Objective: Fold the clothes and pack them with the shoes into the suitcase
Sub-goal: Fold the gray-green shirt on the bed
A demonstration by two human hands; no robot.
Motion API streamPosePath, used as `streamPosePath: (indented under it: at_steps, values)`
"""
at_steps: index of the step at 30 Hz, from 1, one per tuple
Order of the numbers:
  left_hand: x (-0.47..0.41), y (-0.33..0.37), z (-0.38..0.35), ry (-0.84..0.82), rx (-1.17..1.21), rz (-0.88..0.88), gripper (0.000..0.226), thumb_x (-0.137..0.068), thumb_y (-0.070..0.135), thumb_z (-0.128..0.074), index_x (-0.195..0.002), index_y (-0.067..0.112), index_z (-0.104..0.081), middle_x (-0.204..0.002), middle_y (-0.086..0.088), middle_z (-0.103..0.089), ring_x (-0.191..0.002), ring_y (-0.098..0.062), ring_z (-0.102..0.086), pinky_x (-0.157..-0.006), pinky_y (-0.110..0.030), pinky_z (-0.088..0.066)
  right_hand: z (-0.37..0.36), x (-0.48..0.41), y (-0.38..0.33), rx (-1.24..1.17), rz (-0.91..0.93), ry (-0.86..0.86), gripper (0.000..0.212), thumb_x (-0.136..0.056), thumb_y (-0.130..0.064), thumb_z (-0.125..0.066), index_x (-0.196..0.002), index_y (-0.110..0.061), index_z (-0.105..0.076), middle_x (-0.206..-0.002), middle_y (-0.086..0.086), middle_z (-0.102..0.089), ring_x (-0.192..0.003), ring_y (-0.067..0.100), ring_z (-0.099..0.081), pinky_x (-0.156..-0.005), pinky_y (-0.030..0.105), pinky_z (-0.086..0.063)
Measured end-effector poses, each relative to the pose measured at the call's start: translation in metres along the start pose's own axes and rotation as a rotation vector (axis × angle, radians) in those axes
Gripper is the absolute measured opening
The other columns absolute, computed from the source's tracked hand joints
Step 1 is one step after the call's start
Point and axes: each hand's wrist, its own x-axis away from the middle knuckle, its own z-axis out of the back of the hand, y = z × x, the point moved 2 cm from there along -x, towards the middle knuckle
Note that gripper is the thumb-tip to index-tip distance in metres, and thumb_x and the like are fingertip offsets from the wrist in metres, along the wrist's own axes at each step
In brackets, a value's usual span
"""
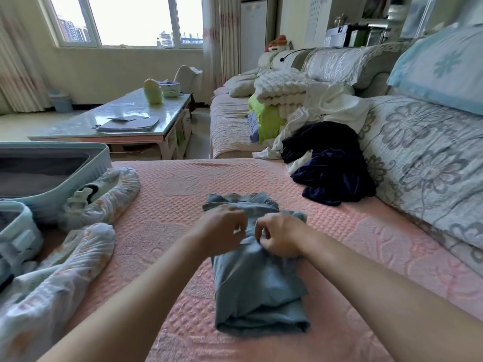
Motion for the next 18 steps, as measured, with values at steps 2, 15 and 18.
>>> streamPosePath:
  at_steps: [2,15,18]
  values:
    - [0.027,0.019,0.003,-0.087,0.004,-0.025,0.015,-0.086,0.042,-0.061,-0.088,0.027,-0.064,-0.094,0.01,-0.059,-0.09,-0.011,-0.056,-0.069,-0.019,-0.041,-0.003,0.019,-0.01,-0.018,0.01,-0.035,0.013,-0.082,-0.03,-0.062,-0.094,-0.035,-0.066,-0.098,-0.013,-0.06,-0.094,0.012,-0.059,-0.085,0.028,-0.05]
    - [0.103,0.055,0.027,-0.3,-0.228,-0.051,0.021,-0.078,0.032,-0.061,-0.097,0.025,-0.064,-0.111,0.008,-0.05,-0.11,-0.012,-0.044,-0.084,-0.029,-0.046,-0.016,0.094,-0.046,0.209,0.054,-0.26,0.057,-0.098,-0.019,-0.047,-0.154,-0.029,-0.039,-0.166,-0.003,-0.022,-0.153,0.015,-0.014,-0.124,0.032,-0.009]
    - [0.108,0.055,0.042,-0.33,-0.228,0.045,0.01,-0.074,0.028,-0.06,-0.079,0.022,-0.054,-0.095,0.007,-0.054,-0.092,-0.014,-0.05,-0.067,-0.026,-0.039,-0.007,0.096,-0.049,0.1,0.093,-0.048,0.041,-0.093,-0.026,-0.048,-0.129,-0.029,-0.067,-0.147,-0.009,-0.054,-0.139,0.012,-0.043,-0.118,0.034,-0.032]
